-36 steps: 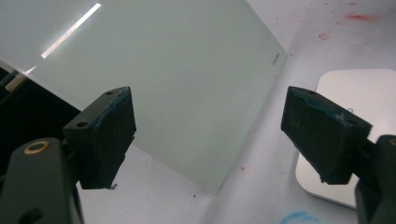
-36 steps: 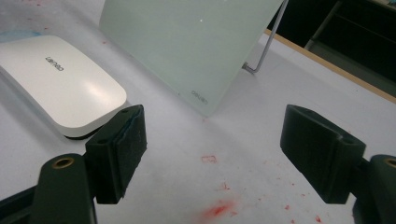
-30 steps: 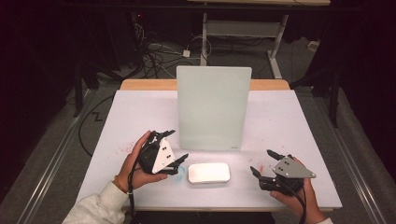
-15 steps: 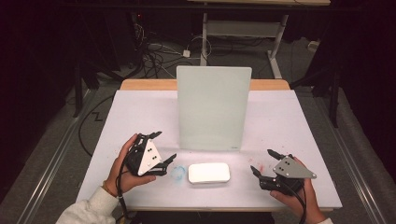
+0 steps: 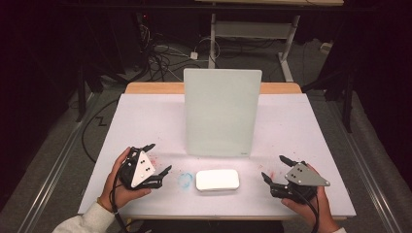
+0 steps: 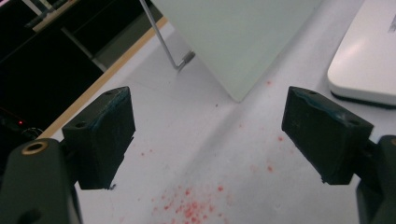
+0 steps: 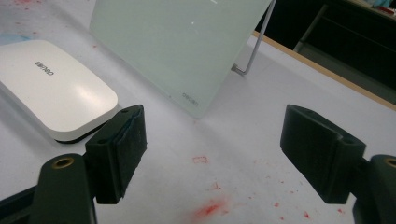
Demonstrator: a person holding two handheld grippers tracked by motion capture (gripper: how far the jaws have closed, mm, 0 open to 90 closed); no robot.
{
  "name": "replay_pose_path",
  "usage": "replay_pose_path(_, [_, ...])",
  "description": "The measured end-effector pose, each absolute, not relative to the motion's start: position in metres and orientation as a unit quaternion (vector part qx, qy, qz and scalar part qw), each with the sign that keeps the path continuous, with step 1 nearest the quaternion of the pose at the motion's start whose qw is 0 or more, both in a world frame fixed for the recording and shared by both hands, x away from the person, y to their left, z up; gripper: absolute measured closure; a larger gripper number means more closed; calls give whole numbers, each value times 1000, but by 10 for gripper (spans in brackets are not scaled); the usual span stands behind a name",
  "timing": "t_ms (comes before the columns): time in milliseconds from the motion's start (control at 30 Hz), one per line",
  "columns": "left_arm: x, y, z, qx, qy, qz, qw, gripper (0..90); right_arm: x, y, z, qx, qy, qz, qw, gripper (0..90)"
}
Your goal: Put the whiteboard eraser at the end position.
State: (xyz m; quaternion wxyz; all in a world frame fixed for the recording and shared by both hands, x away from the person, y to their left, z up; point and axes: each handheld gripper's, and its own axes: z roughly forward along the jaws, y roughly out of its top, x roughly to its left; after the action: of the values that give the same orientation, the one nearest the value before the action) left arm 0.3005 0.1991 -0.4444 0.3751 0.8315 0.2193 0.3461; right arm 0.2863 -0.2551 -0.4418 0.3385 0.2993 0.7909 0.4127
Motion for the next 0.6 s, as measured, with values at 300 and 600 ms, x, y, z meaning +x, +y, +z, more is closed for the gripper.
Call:
replay_pose_path(300, [299,220,-466,841,252,318,358,168,286,-260,-445,312,789,407,340,234])
replay_pose_path(600, [291,224,-478,846,265,301,352,168,289,-266,-448,318,789,403,337,234])
